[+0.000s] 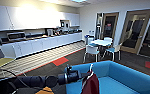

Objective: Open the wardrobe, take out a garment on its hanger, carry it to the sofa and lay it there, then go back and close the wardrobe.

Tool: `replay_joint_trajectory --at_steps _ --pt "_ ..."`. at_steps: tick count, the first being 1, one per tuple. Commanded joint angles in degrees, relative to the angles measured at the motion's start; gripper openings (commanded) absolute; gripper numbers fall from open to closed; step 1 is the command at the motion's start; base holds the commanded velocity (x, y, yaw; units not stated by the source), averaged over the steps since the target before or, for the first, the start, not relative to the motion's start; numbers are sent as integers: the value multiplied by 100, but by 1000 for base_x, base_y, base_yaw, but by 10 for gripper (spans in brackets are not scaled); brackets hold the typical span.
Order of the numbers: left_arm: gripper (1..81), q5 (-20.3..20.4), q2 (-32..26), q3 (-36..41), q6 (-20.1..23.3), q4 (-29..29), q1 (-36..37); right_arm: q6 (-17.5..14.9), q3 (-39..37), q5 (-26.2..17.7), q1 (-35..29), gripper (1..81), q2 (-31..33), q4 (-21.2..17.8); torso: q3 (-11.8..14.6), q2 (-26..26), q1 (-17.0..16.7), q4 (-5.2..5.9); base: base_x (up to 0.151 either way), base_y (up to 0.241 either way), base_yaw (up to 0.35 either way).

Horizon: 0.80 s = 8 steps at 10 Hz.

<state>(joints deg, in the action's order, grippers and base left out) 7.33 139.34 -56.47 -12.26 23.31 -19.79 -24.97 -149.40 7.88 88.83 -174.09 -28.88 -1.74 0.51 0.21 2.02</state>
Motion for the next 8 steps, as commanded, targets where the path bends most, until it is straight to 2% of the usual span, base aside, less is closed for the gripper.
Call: replay_joint_trajectory --at_steps 1,8 --pt "10 278 -28 232 -4 -239 963 1 43 -383 -282 811 -31 -4 0 0 0 0 0 0 -162" --pt "10 340 -81 338 -13 -327 884 1 43 -383 -282 811 -31 -4 0 0 0 0 0 0 -13"
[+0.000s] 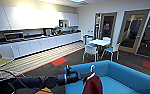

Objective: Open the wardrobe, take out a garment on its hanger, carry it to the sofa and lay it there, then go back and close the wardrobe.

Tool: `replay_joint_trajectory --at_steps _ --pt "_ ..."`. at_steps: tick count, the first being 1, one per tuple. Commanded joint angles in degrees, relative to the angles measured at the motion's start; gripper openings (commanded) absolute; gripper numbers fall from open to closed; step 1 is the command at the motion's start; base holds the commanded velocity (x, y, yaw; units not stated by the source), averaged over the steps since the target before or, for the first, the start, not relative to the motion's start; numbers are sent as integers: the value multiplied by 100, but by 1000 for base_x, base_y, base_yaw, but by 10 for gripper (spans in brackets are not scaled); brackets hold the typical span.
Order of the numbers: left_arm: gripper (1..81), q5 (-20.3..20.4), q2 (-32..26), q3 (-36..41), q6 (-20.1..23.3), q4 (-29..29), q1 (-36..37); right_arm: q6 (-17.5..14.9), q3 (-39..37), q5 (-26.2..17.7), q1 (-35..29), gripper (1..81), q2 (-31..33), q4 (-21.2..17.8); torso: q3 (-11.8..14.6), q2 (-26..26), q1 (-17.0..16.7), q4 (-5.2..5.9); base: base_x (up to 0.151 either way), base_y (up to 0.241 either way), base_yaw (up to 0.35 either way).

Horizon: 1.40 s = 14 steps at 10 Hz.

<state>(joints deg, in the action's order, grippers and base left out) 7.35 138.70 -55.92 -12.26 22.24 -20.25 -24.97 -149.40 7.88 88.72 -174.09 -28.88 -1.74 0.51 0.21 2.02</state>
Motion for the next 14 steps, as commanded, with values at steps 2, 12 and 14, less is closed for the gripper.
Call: replay_joint_trajectory --at_steps 2,12,14 --pt "10 320 18 274 -13 -220 939 1 43 -383 -263 811 -31 -4 0 0 0 0 0 0 0" --pt "10 302 105 257 -13 -220 930 1 43 -383 -245 811 -31 -4 -151 5 -7 0 86 0 0" --pt "10 293 105 257 -5 -220 930 1 44 -383 -253 811 -31 -4 -438 5 -7 0 118 0 0"
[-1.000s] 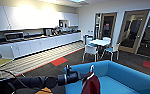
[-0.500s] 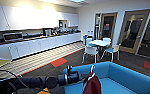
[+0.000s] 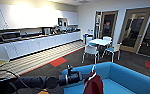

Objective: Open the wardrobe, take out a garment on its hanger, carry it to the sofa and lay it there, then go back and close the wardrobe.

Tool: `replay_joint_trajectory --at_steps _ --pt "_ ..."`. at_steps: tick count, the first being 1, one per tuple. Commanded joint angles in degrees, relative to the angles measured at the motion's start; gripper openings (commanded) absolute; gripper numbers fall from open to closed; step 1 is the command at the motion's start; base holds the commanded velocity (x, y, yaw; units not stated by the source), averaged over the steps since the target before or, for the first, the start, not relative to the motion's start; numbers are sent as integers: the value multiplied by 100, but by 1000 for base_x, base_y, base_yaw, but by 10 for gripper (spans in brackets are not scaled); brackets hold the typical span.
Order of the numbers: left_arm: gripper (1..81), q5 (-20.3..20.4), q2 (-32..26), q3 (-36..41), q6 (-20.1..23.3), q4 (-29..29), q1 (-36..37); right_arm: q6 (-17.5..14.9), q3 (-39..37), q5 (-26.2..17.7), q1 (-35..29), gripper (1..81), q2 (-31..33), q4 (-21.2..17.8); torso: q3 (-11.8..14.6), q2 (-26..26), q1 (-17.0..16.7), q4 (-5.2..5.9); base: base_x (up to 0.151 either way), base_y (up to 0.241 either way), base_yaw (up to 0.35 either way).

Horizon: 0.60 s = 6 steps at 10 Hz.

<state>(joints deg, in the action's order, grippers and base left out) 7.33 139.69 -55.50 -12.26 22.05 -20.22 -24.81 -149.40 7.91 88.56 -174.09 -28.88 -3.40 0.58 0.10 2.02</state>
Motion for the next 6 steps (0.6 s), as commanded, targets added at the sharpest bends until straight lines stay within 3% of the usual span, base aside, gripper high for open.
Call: replay_joint_trajectory --at_steps 1,3,6 --pt "10 304 -2 207 -5 -201 928 -15 43 -387 -238 811 -31 -4 -380 0 0 0 115 0 0" --pt "10 304 7 215 -4 -201 928 -7 44 -387 -238 811 -31 -4 -273 -5 4 0 95 0 0" --pt "10 296 7 206 -4 -201 893 -15 43 -387 -237 811 -31 -4 -347 -7 9 0 87 0 0"
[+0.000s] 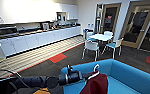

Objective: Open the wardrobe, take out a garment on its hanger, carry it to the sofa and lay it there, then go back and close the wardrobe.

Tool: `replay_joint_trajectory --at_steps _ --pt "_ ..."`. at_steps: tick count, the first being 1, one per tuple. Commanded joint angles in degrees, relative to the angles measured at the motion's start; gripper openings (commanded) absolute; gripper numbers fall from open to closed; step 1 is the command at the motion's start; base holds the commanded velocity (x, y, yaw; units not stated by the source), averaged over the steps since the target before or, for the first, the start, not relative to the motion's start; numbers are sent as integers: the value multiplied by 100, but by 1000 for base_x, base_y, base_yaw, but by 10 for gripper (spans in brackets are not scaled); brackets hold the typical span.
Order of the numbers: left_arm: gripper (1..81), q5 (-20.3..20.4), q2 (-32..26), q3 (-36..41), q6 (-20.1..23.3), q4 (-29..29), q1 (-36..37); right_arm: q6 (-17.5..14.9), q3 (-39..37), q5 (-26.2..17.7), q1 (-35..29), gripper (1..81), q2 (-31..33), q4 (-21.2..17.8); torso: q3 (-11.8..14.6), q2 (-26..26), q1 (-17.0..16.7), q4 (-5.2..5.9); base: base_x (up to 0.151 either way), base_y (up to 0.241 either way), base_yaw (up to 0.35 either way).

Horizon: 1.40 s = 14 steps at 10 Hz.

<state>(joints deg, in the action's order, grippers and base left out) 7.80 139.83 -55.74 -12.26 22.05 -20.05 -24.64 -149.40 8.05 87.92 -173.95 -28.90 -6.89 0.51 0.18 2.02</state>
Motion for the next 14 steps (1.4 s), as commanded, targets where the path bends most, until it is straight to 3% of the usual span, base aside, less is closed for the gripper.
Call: replay_joint_trajectory --at_steps 1,4,5,6,7,8,11,12,14 --pt "10 248 2 230 -4 -219 850 -32 43 -400 -164 811 -46 -1 0 0 0 0 0 0 0" --pt "10 248 116 125 -5 -245 822 -32 43 -400 -164 811 -46 -1 -5 -4 2 0 0 0 0" --pt "10 239 265 -33 -13 -237 822 -32 52 -400 -164 811 -46 -1 -156 -2 -2 0 0 0 0" --pt "10 239 370 -130 -13 -237 823 -32 44 -400 -164 811 -46 -1 -453 -4 -2 0 0 0 0" --pt "10 239 459 -236 -13 -237 823 -32 52 -400 -156 811 -46 -1 -1099 -2 -2 0 0 0 0" --pt "10 239 537 -358 -13 -237 822 -32 52 -400 -164 811 -46 7 -679 -2 -7 0 0 0 0" --pt "10 116 862 -859 -13 -228 823 -32 43 -400 -164 811 -46 7 -1256 -4 -5 0 0 0 0" --pt "10 116 969 -1001 -22 -228 840 -32 52 -400 -164 811 -46 -1 -916 -4 -2 0 0 0 0" --pt "10 108 1250 -1352 -22 -219 919 -32 43 -400 -156 811 -37 -1 -1071 -9 0 0 0 0 0"
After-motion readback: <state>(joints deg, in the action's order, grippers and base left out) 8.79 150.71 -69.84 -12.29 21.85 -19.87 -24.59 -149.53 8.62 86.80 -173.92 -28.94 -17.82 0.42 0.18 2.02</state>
